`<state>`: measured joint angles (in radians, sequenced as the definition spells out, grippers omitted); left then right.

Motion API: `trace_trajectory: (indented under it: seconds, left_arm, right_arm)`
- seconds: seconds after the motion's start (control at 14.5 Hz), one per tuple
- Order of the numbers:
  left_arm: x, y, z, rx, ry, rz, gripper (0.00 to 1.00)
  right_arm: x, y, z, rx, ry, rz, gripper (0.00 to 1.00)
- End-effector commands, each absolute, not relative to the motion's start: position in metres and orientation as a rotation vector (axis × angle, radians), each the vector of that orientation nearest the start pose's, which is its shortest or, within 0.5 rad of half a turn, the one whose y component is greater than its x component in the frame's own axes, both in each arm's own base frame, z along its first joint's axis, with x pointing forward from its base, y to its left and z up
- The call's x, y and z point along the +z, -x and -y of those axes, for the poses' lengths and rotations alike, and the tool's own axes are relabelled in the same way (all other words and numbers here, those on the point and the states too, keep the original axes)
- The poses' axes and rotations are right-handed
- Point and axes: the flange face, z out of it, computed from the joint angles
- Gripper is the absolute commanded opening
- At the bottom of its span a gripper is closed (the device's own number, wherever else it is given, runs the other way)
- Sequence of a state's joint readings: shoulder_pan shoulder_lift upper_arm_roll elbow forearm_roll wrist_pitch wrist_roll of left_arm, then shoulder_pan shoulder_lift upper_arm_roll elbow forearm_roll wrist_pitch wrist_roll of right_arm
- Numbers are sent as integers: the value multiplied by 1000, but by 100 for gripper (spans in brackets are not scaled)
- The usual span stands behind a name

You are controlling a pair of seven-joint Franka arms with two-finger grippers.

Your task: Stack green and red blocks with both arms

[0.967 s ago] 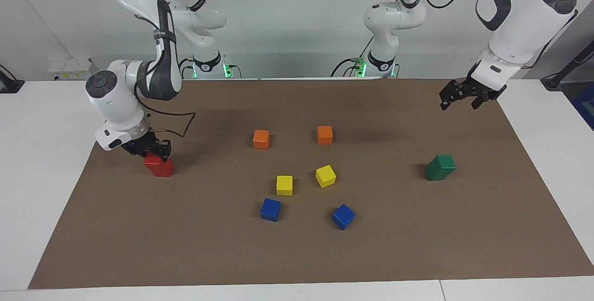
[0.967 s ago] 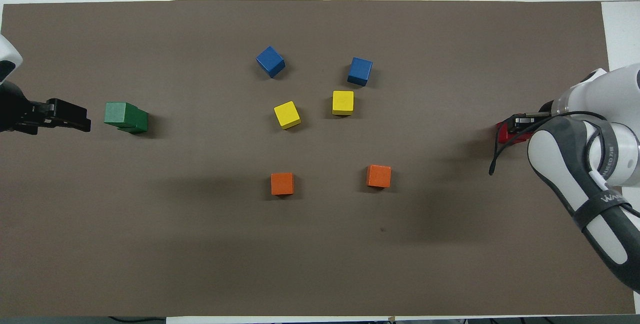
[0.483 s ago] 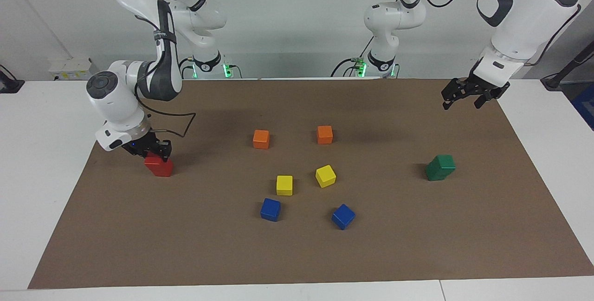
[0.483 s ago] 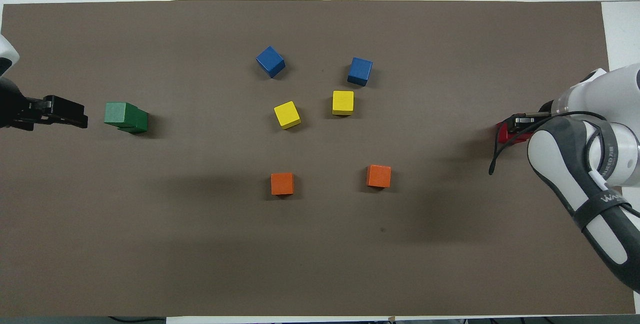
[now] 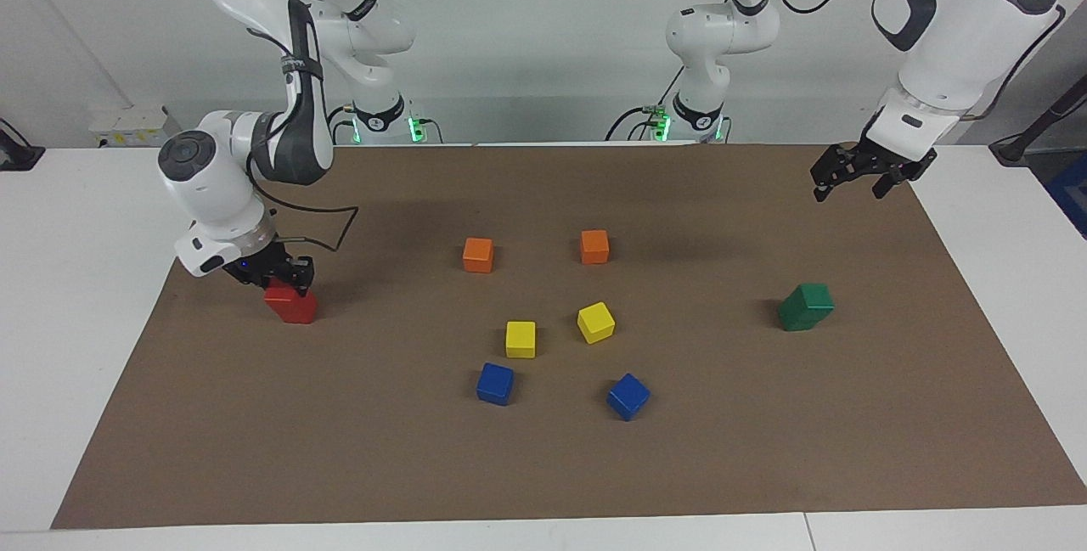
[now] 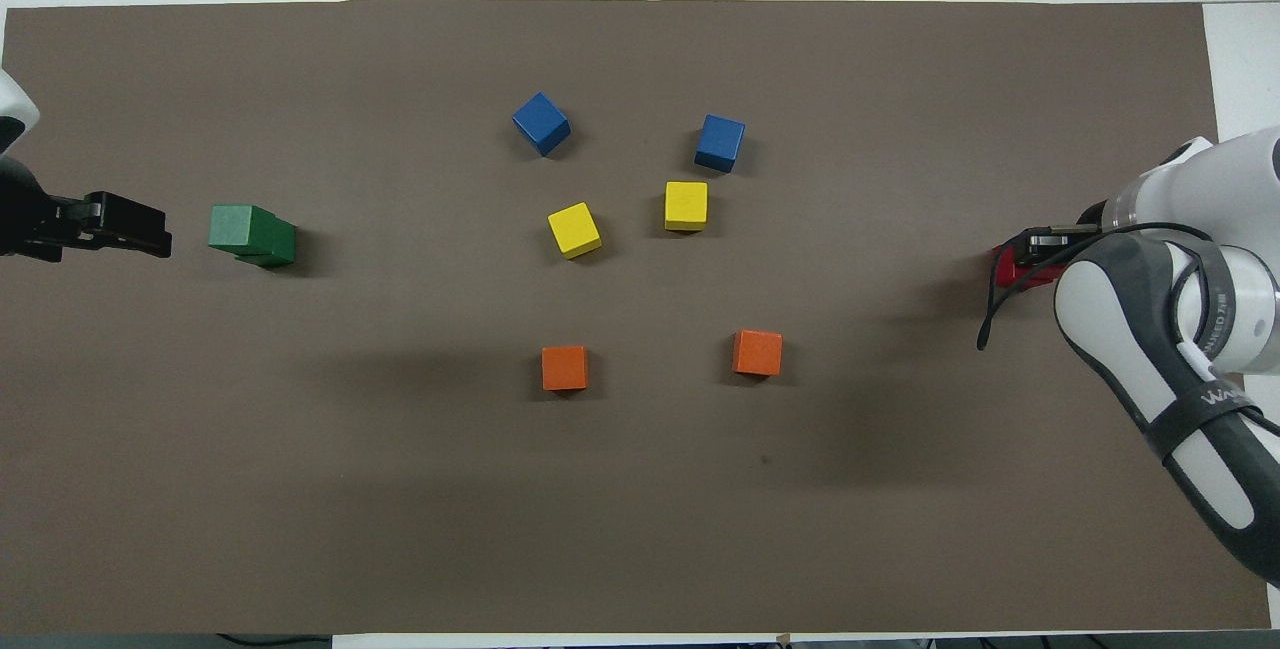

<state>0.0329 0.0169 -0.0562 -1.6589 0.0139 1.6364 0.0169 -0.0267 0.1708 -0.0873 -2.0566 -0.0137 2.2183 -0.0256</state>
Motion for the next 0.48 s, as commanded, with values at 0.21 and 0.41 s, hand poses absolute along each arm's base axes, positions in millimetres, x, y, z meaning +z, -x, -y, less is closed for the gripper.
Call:
trace_trajectory:
  seconds: [0.21, 0.41]
  left_arm:
    - [582, -562, 8, 38, 3109, -40, 100]
    - [582, -562, 4, 38, 3110, -28, 100]
  right_arm:
    - [352, -574, 55, -7, 3159, -138, 100]
    - [354, -576, 53, -9, 3158, -135, 100]
